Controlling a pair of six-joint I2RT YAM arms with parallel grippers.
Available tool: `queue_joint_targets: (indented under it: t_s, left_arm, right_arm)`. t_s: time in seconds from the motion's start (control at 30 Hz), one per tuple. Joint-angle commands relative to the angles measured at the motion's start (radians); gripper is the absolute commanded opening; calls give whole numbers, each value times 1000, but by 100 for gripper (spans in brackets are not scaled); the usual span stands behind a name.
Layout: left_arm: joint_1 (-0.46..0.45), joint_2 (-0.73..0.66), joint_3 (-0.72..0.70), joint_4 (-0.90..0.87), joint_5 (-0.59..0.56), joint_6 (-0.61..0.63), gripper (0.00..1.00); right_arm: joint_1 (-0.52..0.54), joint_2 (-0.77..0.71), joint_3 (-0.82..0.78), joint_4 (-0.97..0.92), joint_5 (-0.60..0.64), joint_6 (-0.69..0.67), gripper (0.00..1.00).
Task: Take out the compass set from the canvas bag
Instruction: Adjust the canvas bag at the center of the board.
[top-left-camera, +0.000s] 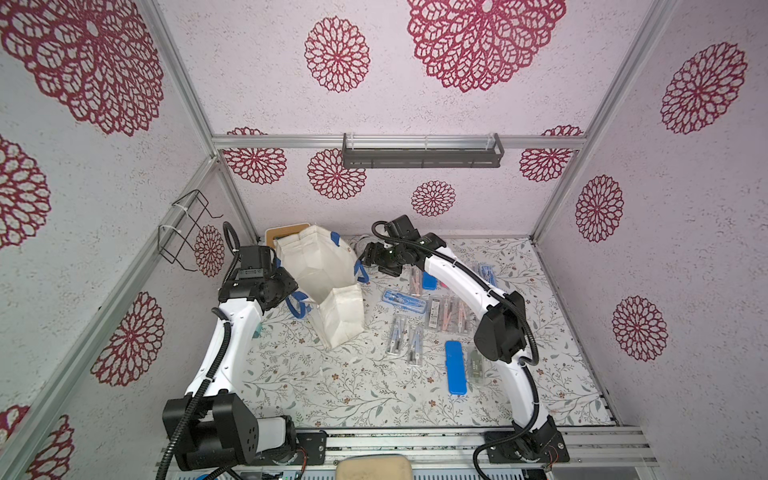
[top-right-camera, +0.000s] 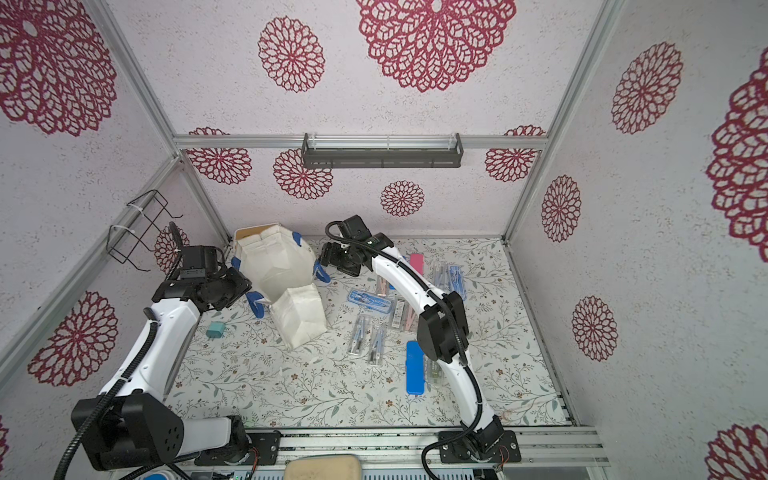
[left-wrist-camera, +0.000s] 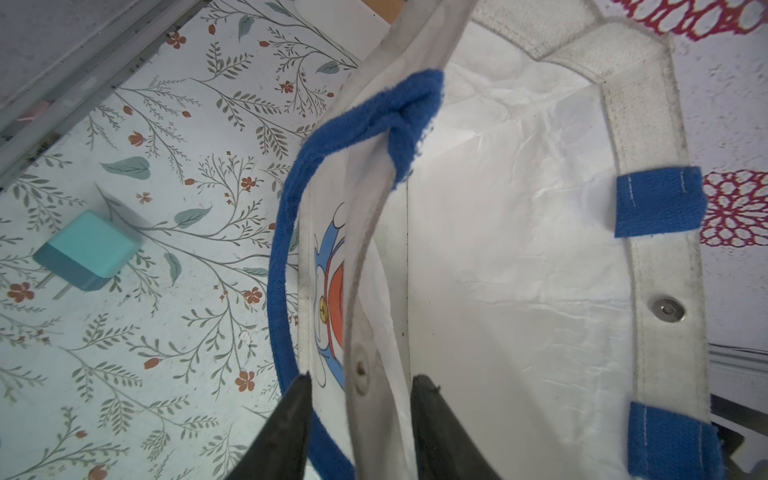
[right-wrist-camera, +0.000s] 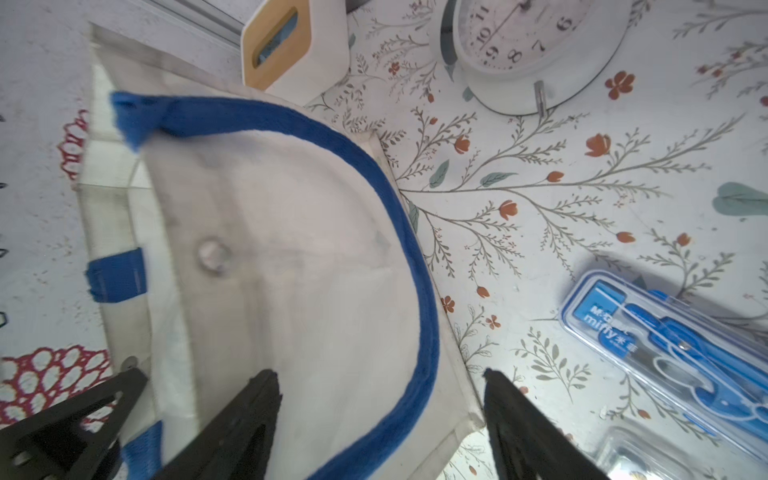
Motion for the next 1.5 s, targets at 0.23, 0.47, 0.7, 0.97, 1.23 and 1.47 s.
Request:
queue_joint_targets:
  t_s: [0.23, 0.47, 0.7, 0.97, 1.23, 1.47]
  left_arm:
    - [0, 27, -3, 24, 8, -11, 38]
    - [-8, 65, 32, 29, 32, -8, 29]
    - [-31, 89, 73, 28, 38, -8, 22]
    - [-79, 137, 151, 26, 55, 8, 0]
    - [-141, 188, 237, 27, 100, 48, 0]
    - [-181, 214, 245, 51, 166, 68, 0]
  right_arm:
    - [21, -89, -27, 196, -99, -31, 68]
    - [31, -45, -24, 177, -134, -32, 53]
    - [43, -40, -25, 158, -126, -34, 29]
    - [58, -176, -135, 165, -85, -41, 9]
    - [60, -439, -556, 347, -95, 24, 4]
    - [62, -589, -814, 460, -113, 99, 4]
